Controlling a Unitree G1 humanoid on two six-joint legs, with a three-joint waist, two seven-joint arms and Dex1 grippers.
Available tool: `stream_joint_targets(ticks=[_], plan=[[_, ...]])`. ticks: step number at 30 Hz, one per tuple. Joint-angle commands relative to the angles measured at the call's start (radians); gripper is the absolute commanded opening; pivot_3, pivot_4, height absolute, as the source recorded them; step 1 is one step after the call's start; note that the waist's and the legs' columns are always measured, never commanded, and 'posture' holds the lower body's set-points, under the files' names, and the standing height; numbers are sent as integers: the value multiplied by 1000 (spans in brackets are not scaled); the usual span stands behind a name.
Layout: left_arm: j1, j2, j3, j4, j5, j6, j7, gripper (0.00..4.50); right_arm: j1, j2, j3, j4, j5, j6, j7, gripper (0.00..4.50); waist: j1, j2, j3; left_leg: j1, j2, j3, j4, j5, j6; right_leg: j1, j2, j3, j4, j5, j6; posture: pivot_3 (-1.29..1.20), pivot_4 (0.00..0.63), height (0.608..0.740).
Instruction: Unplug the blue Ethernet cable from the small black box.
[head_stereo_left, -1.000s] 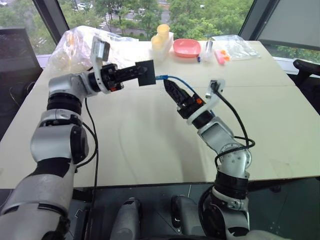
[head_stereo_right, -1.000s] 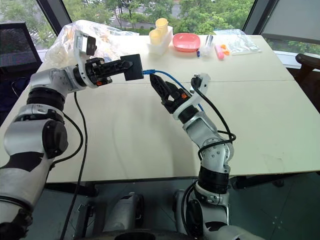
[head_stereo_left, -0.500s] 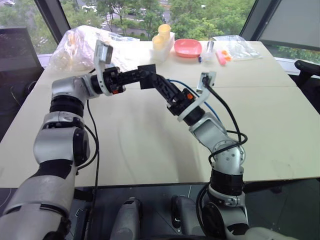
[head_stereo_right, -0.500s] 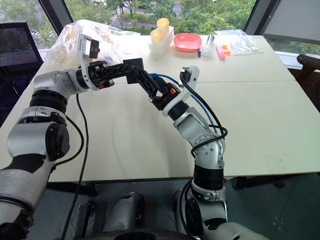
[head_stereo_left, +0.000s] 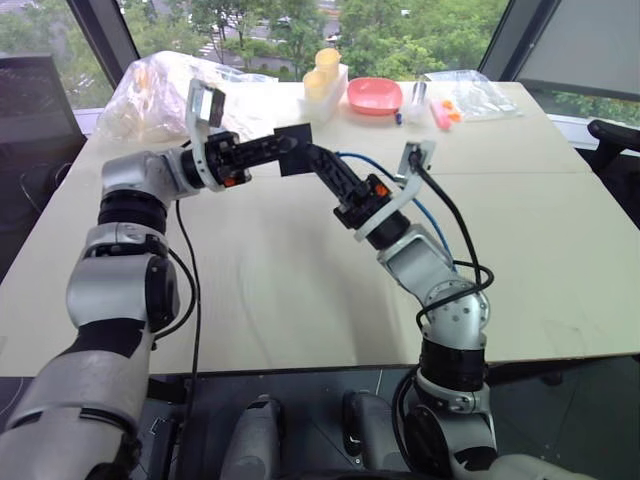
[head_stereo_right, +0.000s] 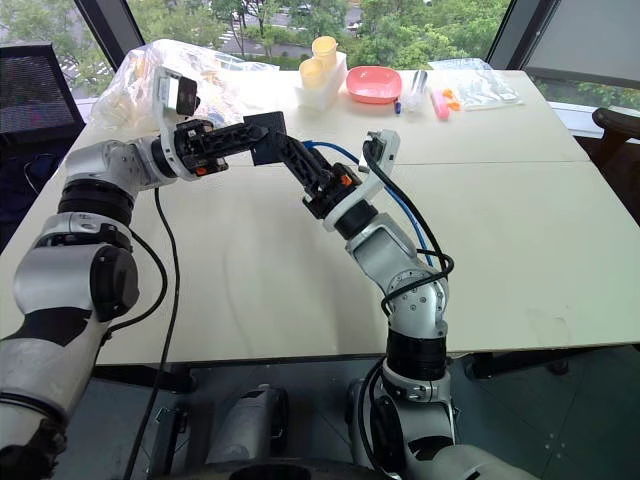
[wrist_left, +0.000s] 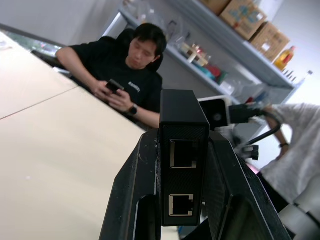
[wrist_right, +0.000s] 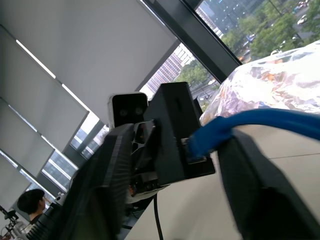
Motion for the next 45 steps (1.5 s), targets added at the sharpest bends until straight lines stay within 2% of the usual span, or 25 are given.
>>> stream_joint_targets(ticks=[1,2,12,15,24,27,29,35,40,45], plan=[[-16,9,5,-5,-3,3,11,532,-27,18,27,-62,80,-5,35,249,0,0,0,0,0,0,0,0,0,0,0,0,0,0,0,0,150,740],[-14,10,3,-6,-5,2,12,532,-26,16,28,-66,91,-2,40,43,0,0,0,0,0,0,0,0,0,0,0,0,0,0,0,0,150,740],[-9,11,7,-5,-20,-4,35,532,-12,4,51,-83,125,12,50,43,0,0,0,0,0,0,0,0,0,0,0,0,0,0,0,0,150,740],[-9,30,6,-7,-15,-13,32,532,-10,-6,22,-85,138,7,33,43,0,0,0,0,0,0,0,0,0,0,0,0,0,0,0,0,150,740],[14,117,-15,-15,2,-16,14,532,6,-199,-151,-23,183,-27,21,43,-1,0,0,0,0,1,-1,0,0,-1,0,1,-1,0,0,0,150,740],[27,119,-20,-21,13,-35,31,532,5,-246,-177,3,182,-29,23,43,5,0,0,0,0,0,-1,0,0,-1,0,0,-1,0,0,0,150,740],[52,93,-31,-42,38,-109,82,532,-13,-277,-192,53,163,-27,-4,43,6,0,0,0,0,1,-1,0,0,0,0,0,-1,-2,-3,0,150,740],[125,-51,-55,-75,142,-459,363,532,-177,-497,-159,325,-22,36,-10,43,7,0,0,-1,-1,3,2,0,0,0,-3,1,-2,-2,-3,0,150,740],[141,-149,-41,-37,184,-683,584,532,-324,-618,-89,630,-210,96,-11,43,5,0,0,-3,-1,3,0,0,1,-2,-2,2,-3,0,0,0,150,740],[149,-210,-52,-6,209,-815,690,532,-495,-685,-6,1041,-477,-138,37,43,5,0,0,-2,-1,4,-1,-2,3,-2,-1,2,-3,0,0,0,150,740]])
